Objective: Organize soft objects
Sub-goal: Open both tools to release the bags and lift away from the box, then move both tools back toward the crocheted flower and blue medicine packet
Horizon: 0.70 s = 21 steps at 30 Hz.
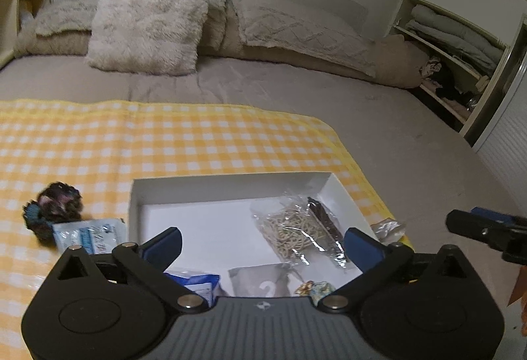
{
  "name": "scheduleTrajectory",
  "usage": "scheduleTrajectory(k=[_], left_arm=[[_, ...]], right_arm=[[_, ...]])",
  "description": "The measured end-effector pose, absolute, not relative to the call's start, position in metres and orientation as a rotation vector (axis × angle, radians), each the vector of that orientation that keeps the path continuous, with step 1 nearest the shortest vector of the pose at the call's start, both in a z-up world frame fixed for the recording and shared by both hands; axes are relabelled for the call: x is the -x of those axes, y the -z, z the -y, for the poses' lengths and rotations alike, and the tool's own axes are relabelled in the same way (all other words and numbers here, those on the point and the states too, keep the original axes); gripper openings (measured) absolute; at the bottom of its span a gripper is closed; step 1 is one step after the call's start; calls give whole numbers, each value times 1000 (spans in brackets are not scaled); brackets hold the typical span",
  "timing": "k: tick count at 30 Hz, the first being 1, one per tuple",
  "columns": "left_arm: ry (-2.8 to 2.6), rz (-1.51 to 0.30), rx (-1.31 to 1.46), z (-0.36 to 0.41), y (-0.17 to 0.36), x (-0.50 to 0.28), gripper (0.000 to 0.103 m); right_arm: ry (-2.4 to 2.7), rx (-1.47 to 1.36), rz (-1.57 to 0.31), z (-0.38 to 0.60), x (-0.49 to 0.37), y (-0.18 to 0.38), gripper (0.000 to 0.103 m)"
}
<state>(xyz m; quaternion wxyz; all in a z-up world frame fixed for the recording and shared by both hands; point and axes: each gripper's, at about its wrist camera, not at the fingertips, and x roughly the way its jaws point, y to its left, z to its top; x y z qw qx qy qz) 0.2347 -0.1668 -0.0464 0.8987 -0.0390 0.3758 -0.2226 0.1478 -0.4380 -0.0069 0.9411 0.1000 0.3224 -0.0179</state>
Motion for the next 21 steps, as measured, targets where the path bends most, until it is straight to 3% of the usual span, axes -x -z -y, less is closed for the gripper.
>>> scheduleTrajectory(k=[5, 21], left_arm=[[450, -750, 55, 162, 44, -228, 103], [397, -731, 24, 136, 40, -224, 103]], right_arm=[[55, -159, -650, 433, -142, 7, 103], [78, -92, -666, 410, -152, 11, 103]])
